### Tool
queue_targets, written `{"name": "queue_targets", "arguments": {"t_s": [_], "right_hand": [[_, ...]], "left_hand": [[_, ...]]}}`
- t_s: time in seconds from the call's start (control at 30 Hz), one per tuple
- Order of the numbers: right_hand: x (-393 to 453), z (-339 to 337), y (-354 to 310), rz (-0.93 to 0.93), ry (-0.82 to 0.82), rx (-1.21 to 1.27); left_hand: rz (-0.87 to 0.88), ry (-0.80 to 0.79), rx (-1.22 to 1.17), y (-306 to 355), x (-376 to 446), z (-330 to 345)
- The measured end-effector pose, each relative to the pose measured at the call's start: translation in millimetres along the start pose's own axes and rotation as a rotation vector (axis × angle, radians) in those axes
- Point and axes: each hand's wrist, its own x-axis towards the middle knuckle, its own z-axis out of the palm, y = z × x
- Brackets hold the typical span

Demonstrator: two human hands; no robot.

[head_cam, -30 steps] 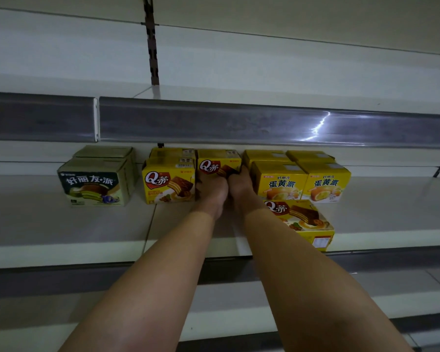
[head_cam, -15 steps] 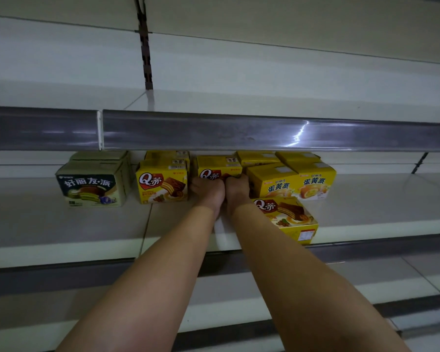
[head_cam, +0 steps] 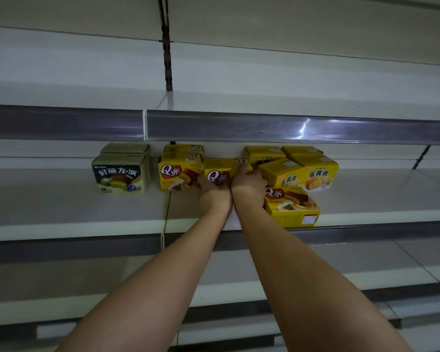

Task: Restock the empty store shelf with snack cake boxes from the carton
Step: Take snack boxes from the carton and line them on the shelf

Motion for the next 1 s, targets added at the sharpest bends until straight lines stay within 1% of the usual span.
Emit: {"name": "queue_targets", "arguments": {"t_s": [0.07,0.17,0.3,0.53,0.63,0.73,0.8,0.87,0.93,1.0], "right_hand": [[-9.7,5.7,2.1,-0.037,-0.004,-0.029],[-21.5,23.9,3.3,-0.099,-0.049,-0.062],[-36.4,52.7,4.0,-0.138,-0.095,0.019],[-39.8,88.8,1.6,-0.079,-0.205,0.100],[-31.5,94.5,2.8,-0.078,-0.210,0.100],[-25.7,93.8,2.8,-0.045,-0.229,0.172],[-26.2,89.2,4.5,-0.050,-0.224,0.168],[-29.1,80.3,7.0,-0.114,-0.134,0.118],[-33.7,64.6,8.9,-0.197,0.039,0.123],[-37.0,41.4,6.1,-0.281,0.233,0.132]], "left_hand": [[0.059,0.112,0.079,-8.1,1.7,-12.3],[0.076,0.197,0.162,-23.3,9.5,-36.2],[0.103,0.305,0.256,-36.8,24.9,-67.8],[0.080,0.298,0.147,-45.5,43.5,-91.9],[0.073,0.252,0.143,-42.9,47.2,-91.2],[0.069,0.210,0.089,-41.4,51.3,-92.3],[0.067,0.225,0.042,-42.8,48.6,-95.0],[0.058,0.311,0.010,-43.0,39.8,-96.4],[0.059,0.391,0.055,-38.5,24.9,-92.6],[0.088,0.363,0.111,-31.8,8.8,-80.9]]}}
